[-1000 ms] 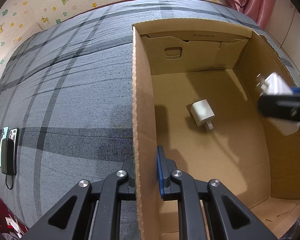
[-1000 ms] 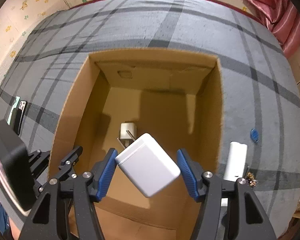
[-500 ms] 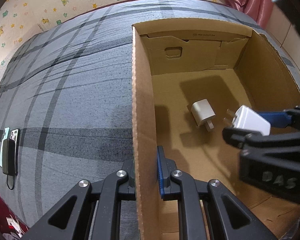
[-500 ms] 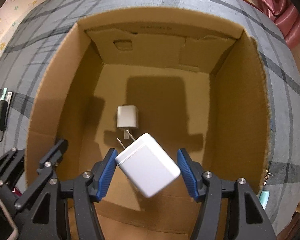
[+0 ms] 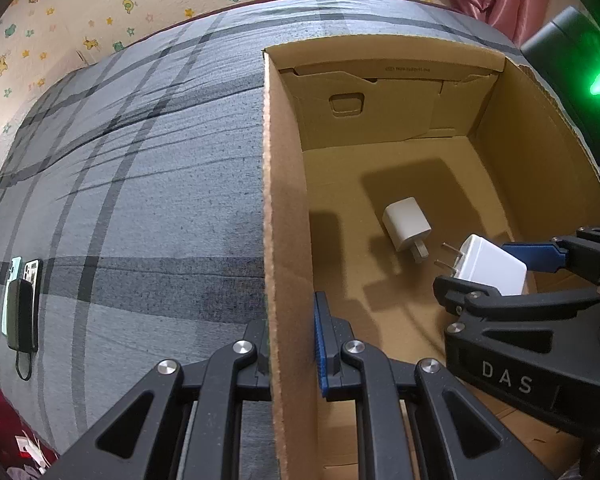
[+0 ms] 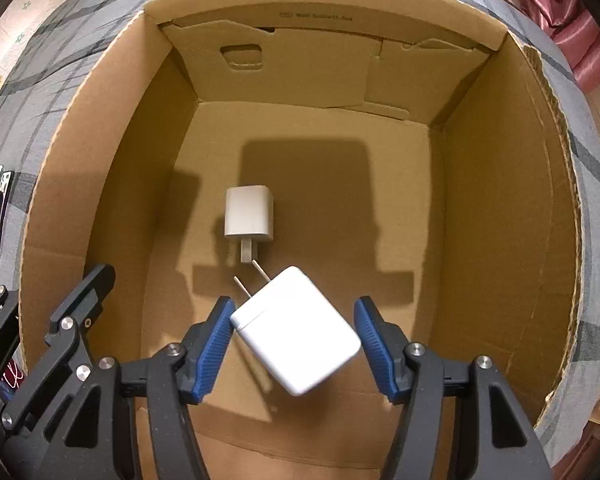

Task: Organize rigid objects
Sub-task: 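Open the right gripper to release the square charger into the box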

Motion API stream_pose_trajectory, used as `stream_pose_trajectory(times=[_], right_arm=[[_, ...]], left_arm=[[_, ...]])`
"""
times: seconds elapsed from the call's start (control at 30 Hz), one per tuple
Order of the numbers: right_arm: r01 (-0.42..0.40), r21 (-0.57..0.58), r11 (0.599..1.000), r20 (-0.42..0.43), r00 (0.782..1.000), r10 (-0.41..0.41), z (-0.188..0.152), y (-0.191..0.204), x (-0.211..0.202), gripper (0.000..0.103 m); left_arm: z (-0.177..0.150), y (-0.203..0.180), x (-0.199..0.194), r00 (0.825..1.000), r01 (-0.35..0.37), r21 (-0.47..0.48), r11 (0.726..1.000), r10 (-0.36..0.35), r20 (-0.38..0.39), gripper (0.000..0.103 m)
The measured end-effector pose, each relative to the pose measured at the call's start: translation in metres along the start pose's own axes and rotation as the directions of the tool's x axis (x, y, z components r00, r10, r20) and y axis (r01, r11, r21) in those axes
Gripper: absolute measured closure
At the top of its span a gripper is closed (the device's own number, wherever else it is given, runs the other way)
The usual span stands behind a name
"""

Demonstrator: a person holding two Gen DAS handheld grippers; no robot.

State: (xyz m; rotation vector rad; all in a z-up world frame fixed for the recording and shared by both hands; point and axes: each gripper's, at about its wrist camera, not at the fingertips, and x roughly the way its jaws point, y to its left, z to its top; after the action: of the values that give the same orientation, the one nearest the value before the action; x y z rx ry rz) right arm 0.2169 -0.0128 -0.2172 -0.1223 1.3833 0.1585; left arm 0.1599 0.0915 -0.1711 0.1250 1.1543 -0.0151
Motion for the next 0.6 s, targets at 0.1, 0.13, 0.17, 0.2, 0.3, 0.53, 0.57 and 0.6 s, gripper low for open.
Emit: stream_pose_trajectory(times=[0.1,0.13,0.17,0.2,0.3,0.53,0.57,0.6], right_arm=[[-0.006,0.007,1.000,0.000,1.000,0.006,0.002,0.000,0.002,0.037],[-0.007,0.006,1.000,0.000,1.000,0.007,0.002,0.000,0.002,0.037],[-0.007,0.004,1.000,0.001,1.000,0.007,0.003,0.000,0.002,0.037],[-0.007,0.003,1.000,0.001,1.000,0.007,0.003,-0.001,0.002,0.037],[-0.018,-0.003,1.000,-0.001,1.000,0.018,0.003,-0.001,0.002,0.037],[0.021,-0.017,1.000,0.031,0.999,-0.020,0.001,0.000,-0.008,0.027],[0.024,-0.015,1.000,0.034,0.999,-0.023,0.000,-0.001,-0.011,0.026],[0.026,-0.013,1.000,0.037,0.999,-0.025,0.000,-0.002,-0.012,0.024]], left_arm=[[0.000,0.000,0.000,1.000,0.001,-0.001,1.000,-0.001,0.001,0.089],[0.000,0.000,0.000,1.000,-0.001,0.000,1.000,0.001,0.001,0.089],[0.000,-0.001,0.000,1.000,-0.002,0.000,1.000,0.002,0.002,0.089],[0.000,-0.001,-0.001,1.000,-0.003,0.001,1.000,0.003,0.002,0.089],[0.000,-0.002,-0.001,1.000,-0.005,0.000,1.000,0.005,0.002,0.089],[0.001,-0.001,-0.001,1.000,-0.003,-0.003,1.000,0.003,-0.003,0.089],[0.001,-0.001,-0.001,1.000,-0.002,-0.005,1.000,0.002,-0.003,0.089],[0.001,0.000,-0.001,1.000,-0.001,-0.005,1.000,0.001,-0.003,0.089]])
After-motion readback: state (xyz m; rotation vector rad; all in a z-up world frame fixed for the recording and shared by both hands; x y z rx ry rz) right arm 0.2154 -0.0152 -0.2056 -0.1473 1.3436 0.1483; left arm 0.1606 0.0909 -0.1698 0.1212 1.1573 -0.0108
